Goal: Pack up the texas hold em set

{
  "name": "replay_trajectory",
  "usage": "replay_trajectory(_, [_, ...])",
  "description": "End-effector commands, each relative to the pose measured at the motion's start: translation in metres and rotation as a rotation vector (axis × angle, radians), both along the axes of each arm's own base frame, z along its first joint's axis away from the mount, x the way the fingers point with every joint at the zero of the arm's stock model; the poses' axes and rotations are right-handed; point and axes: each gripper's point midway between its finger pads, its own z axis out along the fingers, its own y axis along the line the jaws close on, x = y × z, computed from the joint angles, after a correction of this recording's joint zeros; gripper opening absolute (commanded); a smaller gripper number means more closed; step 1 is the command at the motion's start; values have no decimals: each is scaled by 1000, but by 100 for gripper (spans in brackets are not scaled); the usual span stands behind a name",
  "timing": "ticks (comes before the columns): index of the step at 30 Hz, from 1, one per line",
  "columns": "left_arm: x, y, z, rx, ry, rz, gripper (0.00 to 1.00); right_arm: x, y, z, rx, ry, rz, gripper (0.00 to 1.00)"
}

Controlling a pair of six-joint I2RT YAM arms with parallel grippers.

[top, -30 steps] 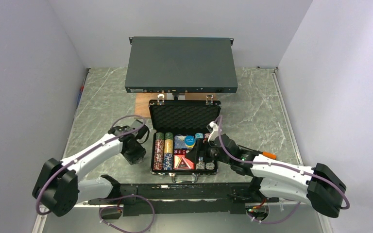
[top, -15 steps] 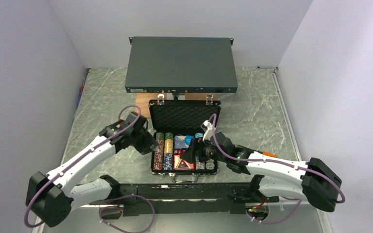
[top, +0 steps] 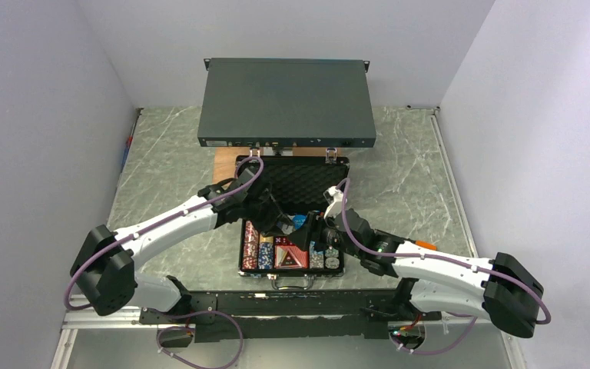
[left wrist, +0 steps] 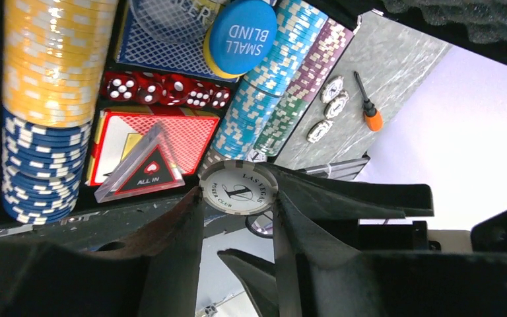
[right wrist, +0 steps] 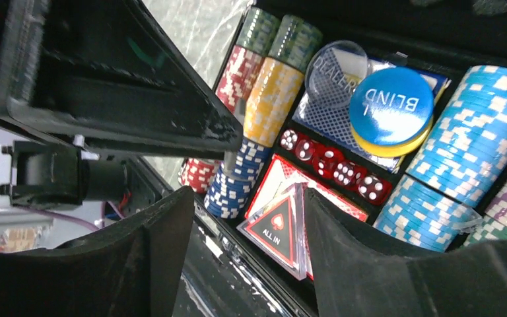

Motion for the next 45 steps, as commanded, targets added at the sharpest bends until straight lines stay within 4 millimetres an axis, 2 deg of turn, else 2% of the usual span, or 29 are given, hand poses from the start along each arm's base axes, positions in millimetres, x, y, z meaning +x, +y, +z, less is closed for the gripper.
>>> replay_trajectory(1, [5, -25, 22, -92, -20, -24, 32, 22, -4, 31, 74, -67, -129, 60])
replay_trajectory(7, [1, -31, 19, -98, -7, -25, 31, 27, -13, 32, 104, -62, -198, 51])
replay_trajectory(22, [-6, -25, 21, -95, -22, -11, 31, 22, 1, 27, 128, -25, -147, 39])
replay_trajectory(28, [-11, -23, 20, -106, -26, -18, 33, 21, 4, 26, 132, -25, -135, 28])
replay_trajectory(34, [-15, -19, 20, -113, -46, -22, 39, 19, 6, 21, 125, -10, -121, 3])
replay_trajectory(36, [-17, -18, 19, -117, -49, -25, 41, 19, 5, 19, 112, -4, -124, 0])
replay_trajectory(39, [-18, -14, 16, -114, -78, -32, 49, 19, -4, 14, 56, 2, -143, 0])
replay_trajectory(41, [-18, -4, 12, -74, -105, -29, 55, 17, -15, 10, 7, 9, -167, 0])
replay_trajectory(43, [-14, 11, 14, -17, -169, -18, 61, 14, -34, 4, -55, 48, -220, 0])
replay_trajectory(45, [-11, 26, 21, 40, -247, -26, 66, 1, -63, -16, -207, 150, -272, 0])
